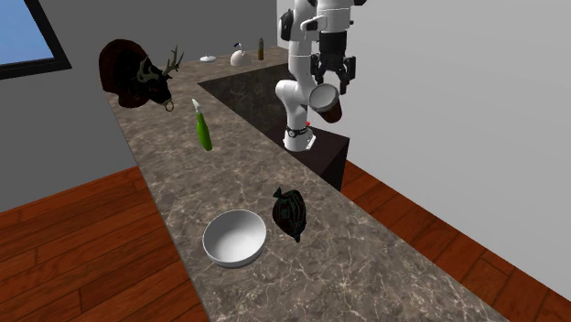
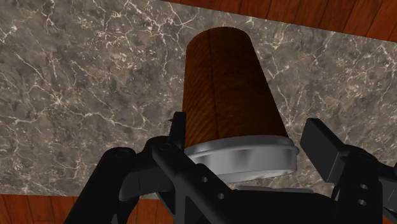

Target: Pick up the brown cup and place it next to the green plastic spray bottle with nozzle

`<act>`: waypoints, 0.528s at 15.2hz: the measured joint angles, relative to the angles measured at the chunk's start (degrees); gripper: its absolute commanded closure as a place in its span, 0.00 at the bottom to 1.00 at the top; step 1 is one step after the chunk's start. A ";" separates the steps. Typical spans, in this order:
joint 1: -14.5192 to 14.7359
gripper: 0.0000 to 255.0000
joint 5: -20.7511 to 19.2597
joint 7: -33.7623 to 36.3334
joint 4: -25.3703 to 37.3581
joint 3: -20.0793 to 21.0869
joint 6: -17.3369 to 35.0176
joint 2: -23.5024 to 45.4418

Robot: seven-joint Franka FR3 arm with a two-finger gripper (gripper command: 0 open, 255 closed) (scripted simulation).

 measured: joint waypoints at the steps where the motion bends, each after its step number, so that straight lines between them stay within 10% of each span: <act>1: -0.99 1.00 1.00 -2.05 -1.72 -1.25 0.29 -1.52; 8: -5.55 1.00 4.62 -14.17 -8.77 -9.08 -0.09 -8.45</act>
